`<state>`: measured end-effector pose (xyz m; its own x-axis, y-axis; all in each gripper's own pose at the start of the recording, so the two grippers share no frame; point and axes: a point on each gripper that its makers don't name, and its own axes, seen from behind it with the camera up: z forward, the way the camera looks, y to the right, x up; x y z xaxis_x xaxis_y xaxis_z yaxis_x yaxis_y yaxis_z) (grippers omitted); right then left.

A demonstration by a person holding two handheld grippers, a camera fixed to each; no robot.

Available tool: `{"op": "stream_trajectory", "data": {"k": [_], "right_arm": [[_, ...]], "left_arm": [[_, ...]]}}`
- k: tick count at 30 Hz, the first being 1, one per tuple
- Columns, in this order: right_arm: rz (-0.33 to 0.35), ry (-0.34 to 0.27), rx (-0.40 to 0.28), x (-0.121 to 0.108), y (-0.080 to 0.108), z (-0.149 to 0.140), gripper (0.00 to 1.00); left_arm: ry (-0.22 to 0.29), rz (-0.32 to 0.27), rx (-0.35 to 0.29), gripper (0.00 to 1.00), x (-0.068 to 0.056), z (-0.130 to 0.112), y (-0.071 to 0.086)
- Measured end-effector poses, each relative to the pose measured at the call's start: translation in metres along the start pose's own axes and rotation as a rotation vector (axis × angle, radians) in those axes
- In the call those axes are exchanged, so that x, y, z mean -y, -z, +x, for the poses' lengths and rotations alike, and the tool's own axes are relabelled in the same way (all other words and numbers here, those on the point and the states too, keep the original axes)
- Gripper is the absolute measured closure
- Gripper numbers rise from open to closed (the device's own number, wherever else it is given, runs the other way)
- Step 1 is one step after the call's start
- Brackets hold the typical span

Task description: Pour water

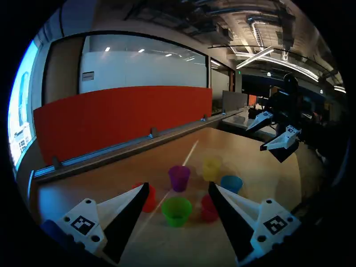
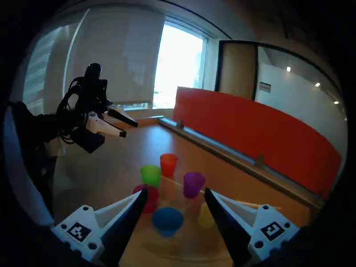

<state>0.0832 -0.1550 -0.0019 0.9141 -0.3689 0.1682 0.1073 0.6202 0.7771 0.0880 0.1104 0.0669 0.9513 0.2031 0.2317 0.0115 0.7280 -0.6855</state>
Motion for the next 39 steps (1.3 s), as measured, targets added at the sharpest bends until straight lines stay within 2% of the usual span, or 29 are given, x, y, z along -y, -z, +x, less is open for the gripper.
{"op": "stream_trajectory", "data": {"k": [11,26,39], "right_arm": [[0.033,-0.033,0.082,0.004,-0.021,-0.051,0.0],[0.073,-0.034,0.181,0.015,-0.044,-0.109,0.0],[0.087,-0.045,0.247,0.019,-0.064,-0.145,0.0]], "left_arm": [[0.005,-0.033,0.087,0.01,0.0,-0.045,-0.023],[-0.001,-0.07,0.219,0.0,-0.006,-0.108,-0.048],[-0.008,-0.102,0.285,0.0,-0.007,-0.135,-0.069]]}}
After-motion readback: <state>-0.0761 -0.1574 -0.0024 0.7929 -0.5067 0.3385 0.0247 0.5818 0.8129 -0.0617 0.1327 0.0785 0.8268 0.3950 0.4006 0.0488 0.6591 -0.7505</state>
